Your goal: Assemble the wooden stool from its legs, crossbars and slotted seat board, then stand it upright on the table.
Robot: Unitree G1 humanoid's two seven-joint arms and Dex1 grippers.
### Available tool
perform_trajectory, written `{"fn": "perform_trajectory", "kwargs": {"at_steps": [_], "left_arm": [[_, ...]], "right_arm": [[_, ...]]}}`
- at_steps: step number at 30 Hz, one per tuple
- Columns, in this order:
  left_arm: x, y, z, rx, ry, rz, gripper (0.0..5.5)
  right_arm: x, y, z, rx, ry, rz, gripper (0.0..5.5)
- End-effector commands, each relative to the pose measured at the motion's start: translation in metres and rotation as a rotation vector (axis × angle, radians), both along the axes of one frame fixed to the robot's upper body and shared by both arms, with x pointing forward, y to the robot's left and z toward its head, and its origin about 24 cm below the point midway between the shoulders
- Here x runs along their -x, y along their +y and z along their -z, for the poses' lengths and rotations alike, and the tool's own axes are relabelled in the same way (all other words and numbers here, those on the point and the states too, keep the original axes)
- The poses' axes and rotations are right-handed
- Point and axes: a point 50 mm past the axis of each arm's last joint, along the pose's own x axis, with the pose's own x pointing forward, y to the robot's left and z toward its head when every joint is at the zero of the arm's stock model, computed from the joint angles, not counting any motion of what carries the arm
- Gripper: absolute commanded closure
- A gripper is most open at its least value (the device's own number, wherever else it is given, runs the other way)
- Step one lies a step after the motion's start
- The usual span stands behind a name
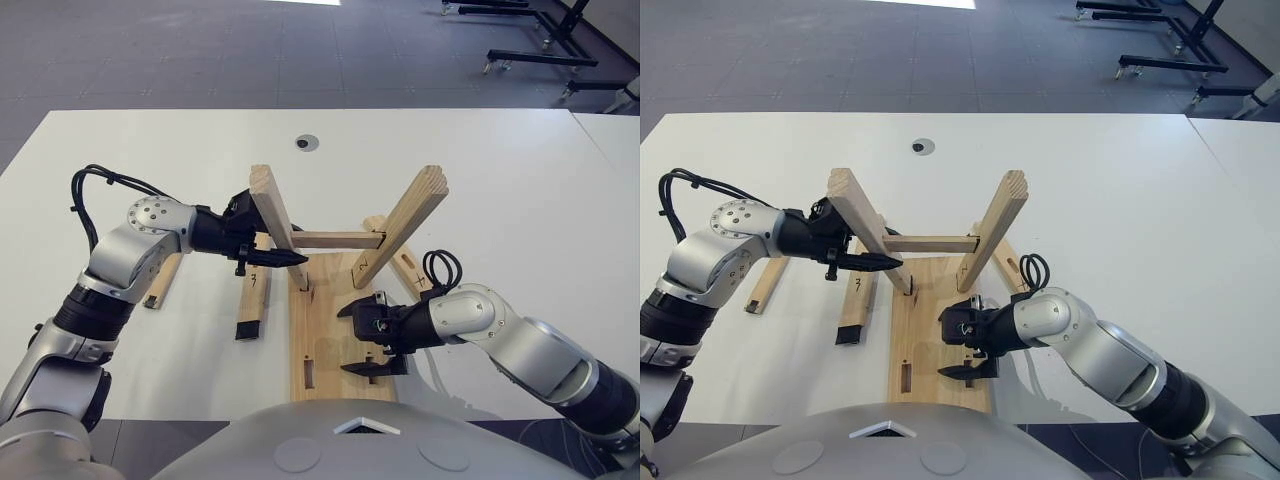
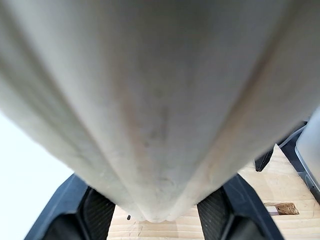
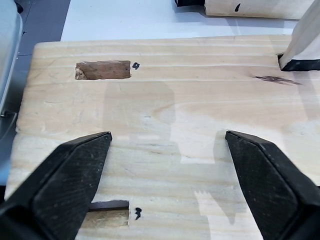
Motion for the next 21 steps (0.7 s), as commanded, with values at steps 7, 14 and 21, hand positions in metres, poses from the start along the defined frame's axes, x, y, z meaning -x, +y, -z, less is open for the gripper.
{"fn": "perform_trajectory", "kwargs": {"at_steps": [7, 14, 21], "left_arm": [[0.023, 0.002, 0.069, -0.229, 0.176, -0.065, 3.48], [0.014, 0.001, 0.075, -0.182, 0.129, -0.166, 2.41], [-0.003, 0.006, 0.057, -0.162, 0.044, -0.192, 1.45]], "right_arm": [[0.003, -0.032, 0.05, 0.272, 0.079, 0.187, 1.32], [-0.001, -0.032, 0.05, 0.266, 0.058, 0.204, 1.32], [-0.008, -0.033, 0.05, 0.257, 0.031, 0.231, 1.32]]}}
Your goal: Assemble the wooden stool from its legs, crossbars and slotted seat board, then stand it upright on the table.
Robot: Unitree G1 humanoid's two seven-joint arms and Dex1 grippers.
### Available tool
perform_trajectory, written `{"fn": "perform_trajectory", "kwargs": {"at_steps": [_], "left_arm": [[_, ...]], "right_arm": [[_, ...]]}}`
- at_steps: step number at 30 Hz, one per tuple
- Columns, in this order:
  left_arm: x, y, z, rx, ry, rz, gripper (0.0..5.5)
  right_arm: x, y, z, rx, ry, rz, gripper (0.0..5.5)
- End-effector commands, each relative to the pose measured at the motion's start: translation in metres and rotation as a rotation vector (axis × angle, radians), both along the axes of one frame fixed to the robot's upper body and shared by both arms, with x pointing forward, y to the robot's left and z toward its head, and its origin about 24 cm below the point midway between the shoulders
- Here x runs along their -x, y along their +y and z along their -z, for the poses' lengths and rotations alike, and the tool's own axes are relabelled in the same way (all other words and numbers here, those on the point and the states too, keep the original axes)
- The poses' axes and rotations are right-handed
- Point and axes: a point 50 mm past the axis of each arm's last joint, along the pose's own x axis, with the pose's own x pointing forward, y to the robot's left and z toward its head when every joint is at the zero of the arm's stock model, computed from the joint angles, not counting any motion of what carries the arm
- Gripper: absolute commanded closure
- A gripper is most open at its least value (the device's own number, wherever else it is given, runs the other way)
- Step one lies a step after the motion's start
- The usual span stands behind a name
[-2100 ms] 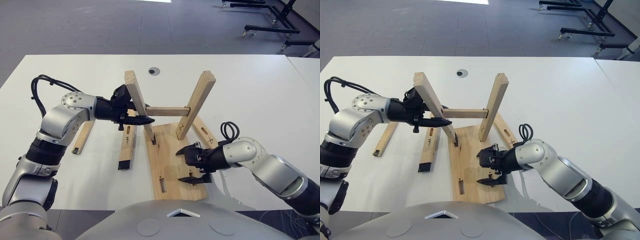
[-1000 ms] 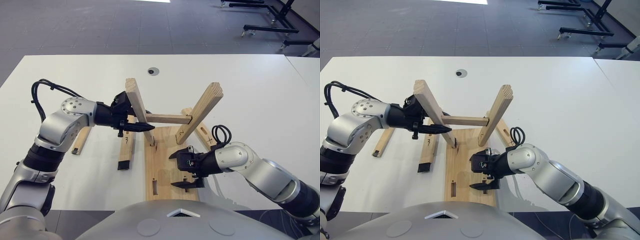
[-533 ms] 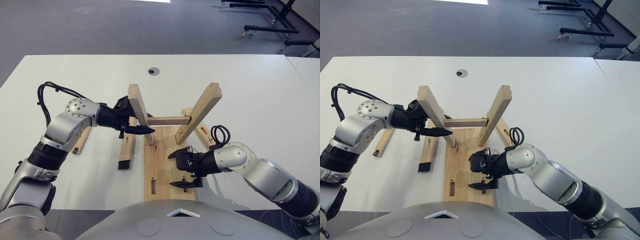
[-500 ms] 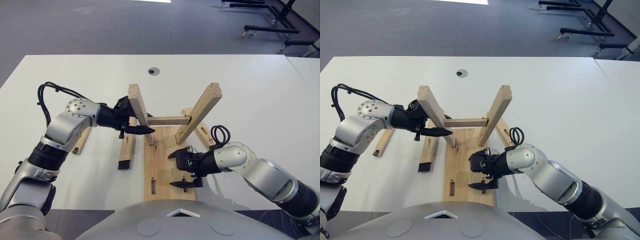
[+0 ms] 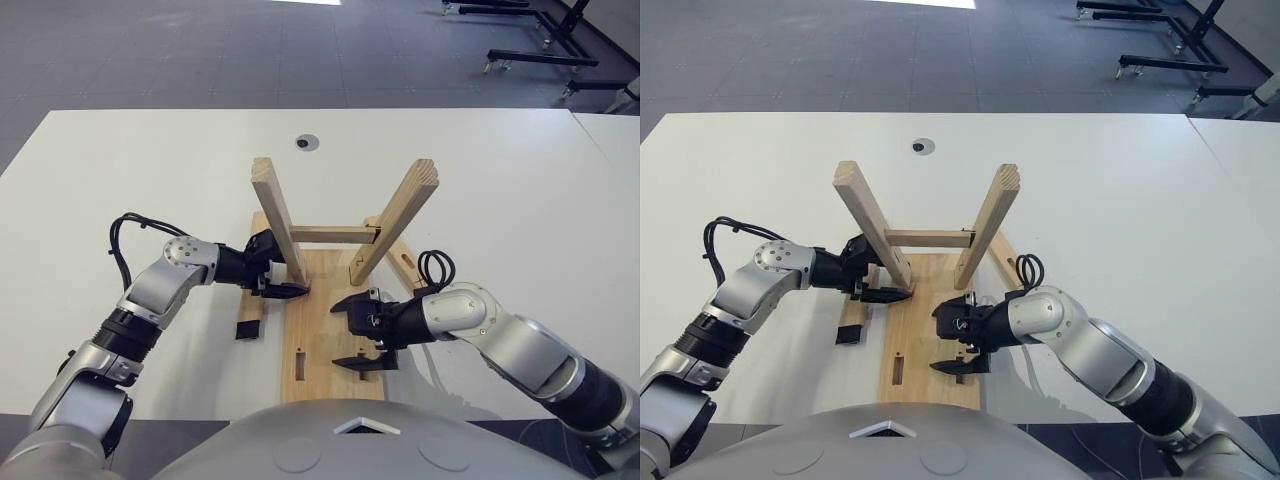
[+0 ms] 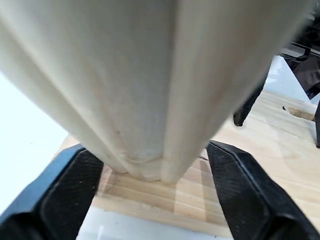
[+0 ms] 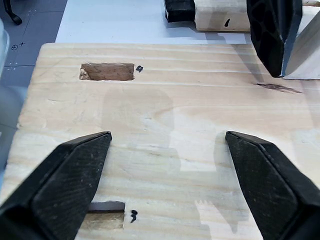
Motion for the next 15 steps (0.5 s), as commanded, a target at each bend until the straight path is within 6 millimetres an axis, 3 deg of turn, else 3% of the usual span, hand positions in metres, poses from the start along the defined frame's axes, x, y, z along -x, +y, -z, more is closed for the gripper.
{"fn": "perform_trajectory", "kwargs": {"at_steps": [1, 4, 8, 15], "left_arm": [[-0.012, 0.01, -0.01, -0.037, -0.057, -0.034, 1.31], [-0.015, 0.016, -0.018, -0.024, -0.101, -0.048, 0.96], [-0.013, 0.021, -0.035, 0.093, -0.187, -0.058, 0.96], [-0.005, 0.03, -0.05, 0.201, -0.244, -0.074, 0.96]], "right_arm": [[-0.004, -0.038, 0.045, 0.298, 0.043, 0.214, 1.32], [-0.011, -0.04, 0.042, 0.275, 0.009, 0.229, 1.32], [-0.016, -0.034, 0.023, 0.14, -0.065, 0.18, 1.32], [-0.03, -0.047, -0.009, -0.001, -0.127, 0.157, 1.32]]}}
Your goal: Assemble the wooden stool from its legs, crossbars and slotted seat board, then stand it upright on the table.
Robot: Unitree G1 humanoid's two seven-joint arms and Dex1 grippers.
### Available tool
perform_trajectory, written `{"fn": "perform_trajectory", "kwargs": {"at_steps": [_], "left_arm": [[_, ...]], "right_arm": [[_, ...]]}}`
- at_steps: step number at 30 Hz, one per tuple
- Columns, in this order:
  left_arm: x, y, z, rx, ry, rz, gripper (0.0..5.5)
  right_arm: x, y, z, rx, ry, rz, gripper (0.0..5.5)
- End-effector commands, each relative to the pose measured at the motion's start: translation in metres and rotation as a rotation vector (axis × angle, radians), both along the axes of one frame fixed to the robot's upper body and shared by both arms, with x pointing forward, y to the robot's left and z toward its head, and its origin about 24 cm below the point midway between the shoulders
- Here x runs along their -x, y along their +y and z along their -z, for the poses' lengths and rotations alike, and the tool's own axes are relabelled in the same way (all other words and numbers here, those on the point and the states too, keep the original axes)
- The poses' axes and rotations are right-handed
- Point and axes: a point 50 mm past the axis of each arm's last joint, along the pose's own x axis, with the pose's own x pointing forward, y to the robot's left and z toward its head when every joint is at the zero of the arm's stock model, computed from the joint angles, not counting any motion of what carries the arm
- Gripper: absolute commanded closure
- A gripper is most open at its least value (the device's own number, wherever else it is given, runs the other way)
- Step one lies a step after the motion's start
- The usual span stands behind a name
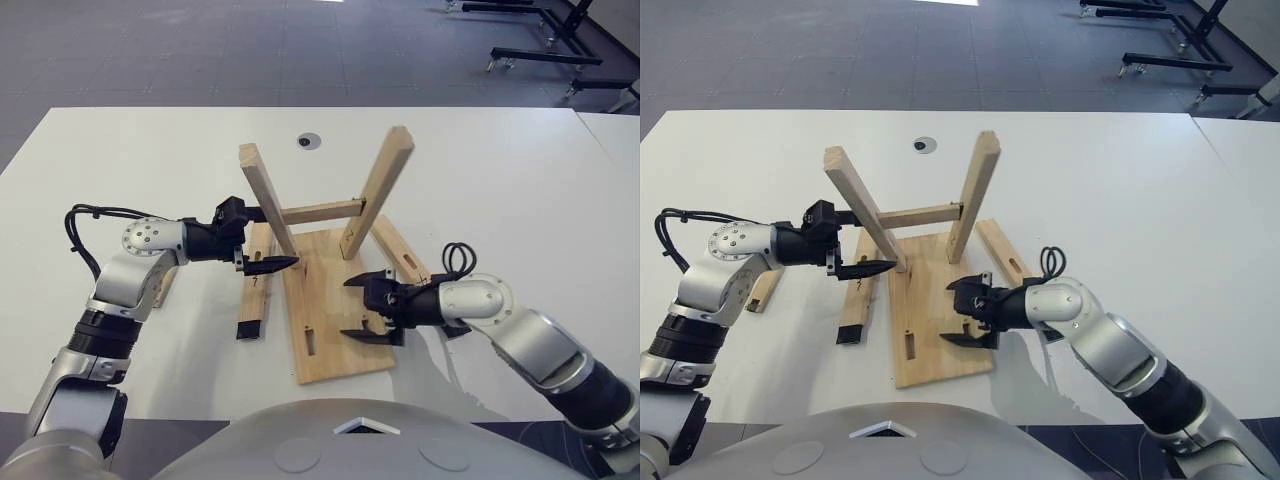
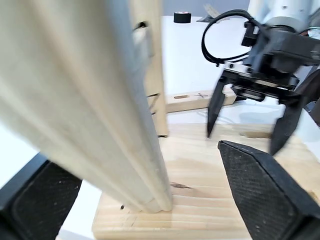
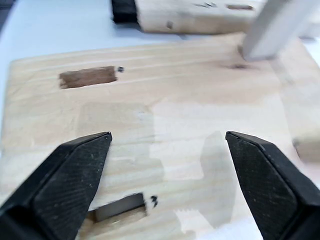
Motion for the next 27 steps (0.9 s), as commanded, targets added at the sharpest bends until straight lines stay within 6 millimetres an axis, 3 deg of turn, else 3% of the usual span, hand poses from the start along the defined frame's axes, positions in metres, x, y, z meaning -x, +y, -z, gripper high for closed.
{"fn": "perform_trajectory", "kwargs": {"at_steps": [1, 10, 17, 22, 27], "left_arm": [[-0.001, 0.006, -0.006, 0.017, -0.038, -0.033, 0.96], [-0.011, 0.011, -0.011, 0.035, -0.096, -0.109, 0.96], [-0.024, 0.017, -0.022, 0.075, -0.191, -0.205, 0.96], [-0.025, 0.024, -0.03, 0.118, -0.233, -0.262, 0.96], [-0.026, 0.032, -0.041, 0.187, -0.275, -0.311, 0.96]], "right_arm": [[-0.002, -0.015, -0.006, 0.008, 0.031, -0.002, 1.32], [0.007, -0.025, -0.007, 0.066, 0.129, -0.114, 1.32], [0.013, -0.01, 0.005, 0.01, 0.247, -0.16, 1.32], [0.006, -0.005, -0.022, -0.152, 0.273, -0.155, 1.32], [-0.01, -0.016, -0.055, -0.239, 0.194, -0.13, 1.32]]}}
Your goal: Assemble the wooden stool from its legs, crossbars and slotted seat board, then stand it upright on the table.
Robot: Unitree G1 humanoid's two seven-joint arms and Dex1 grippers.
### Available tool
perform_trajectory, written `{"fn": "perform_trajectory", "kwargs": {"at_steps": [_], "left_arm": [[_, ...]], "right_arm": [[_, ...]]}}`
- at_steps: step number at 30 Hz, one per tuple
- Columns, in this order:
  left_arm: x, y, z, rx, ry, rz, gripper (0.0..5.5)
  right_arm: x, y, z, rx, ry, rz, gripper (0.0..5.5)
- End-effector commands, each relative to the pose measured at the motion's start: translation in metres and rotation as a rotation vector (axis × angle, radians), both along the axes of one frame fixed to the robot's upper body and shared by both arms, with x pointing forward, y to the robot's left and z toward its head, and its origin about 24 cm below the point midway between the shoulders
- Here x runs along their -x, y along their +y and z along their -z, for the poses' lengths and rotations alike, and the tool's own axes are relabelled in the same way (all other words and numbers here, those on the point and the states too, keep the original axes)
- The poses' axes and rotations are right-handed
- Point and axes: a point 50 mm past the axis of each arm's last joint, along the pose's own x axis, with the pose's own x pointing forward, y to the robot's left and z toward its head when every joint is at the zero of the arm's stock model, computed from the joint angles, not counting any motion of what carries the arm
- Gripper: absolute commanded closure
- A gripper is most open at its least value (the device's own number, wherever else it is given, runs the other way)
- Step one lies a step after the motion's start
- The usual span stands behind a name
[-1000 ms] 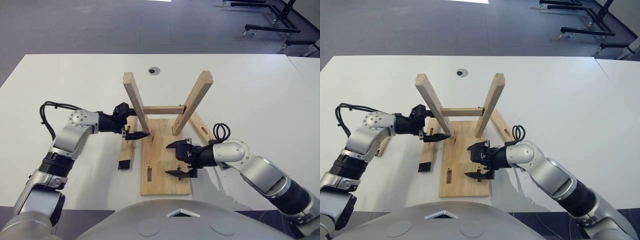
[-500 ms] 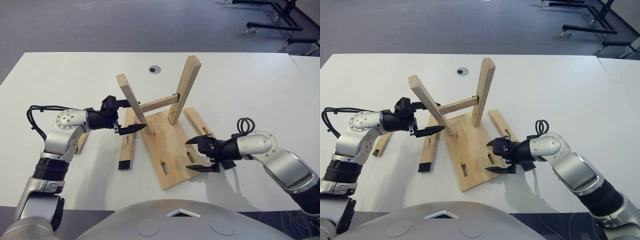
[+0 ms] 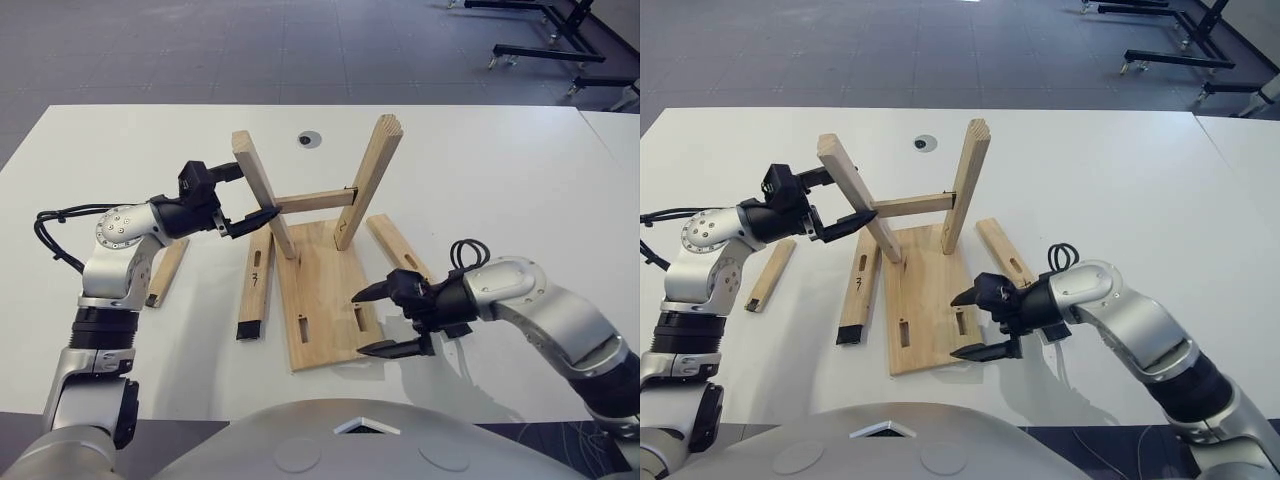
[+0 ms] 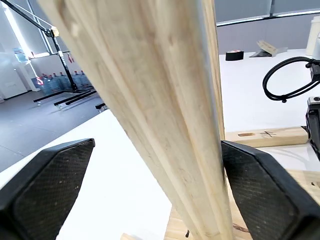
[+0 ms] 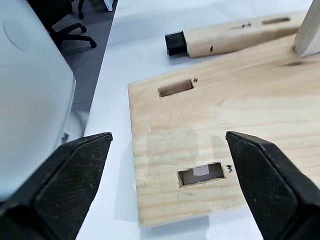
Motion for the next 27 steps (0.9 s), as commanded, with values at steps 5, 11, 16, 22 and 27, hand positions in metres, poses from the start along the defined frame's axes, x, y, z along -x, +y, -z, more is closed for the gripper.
{"fn": "perform_trajectory", "kwargs": {"at_steps": [5, 11, 16, 22, 27], "left_arm": [[0.003, 0.015, -0.048, 0.246, -0.17, -0.059, 0.96], [0.016, 0.039, -0.07, 0.386, -0.226, -0.175, 0.96], [0.012, 0.063, -0.048, 0.231, -0.2, -0.638, 0.96], [0.03, 0.009, -0.032, 0.281, -0.133, -0.663, 0.96], [0.037, 0.014, -0.035, 0.301, -0.125, -0.705, 0.96]], "right_arm": [[-0.031, -0.02, -0.067, -0.281, -0.166, 0.125, 1.32], [-0.065, -0.053, -0.07, -0.29, -0.316, 0.43, 1.32], [-0.088, -0.066, -0.067, -0.345, -0.423, 0.777, 1.32], [-0.088, -0.039, -0.053, -0.421, -0.406, 1.008, 1.32], [-0.085, -0.035, -0.058, -0.506, -0.372, 0.996, 1.32]]}}
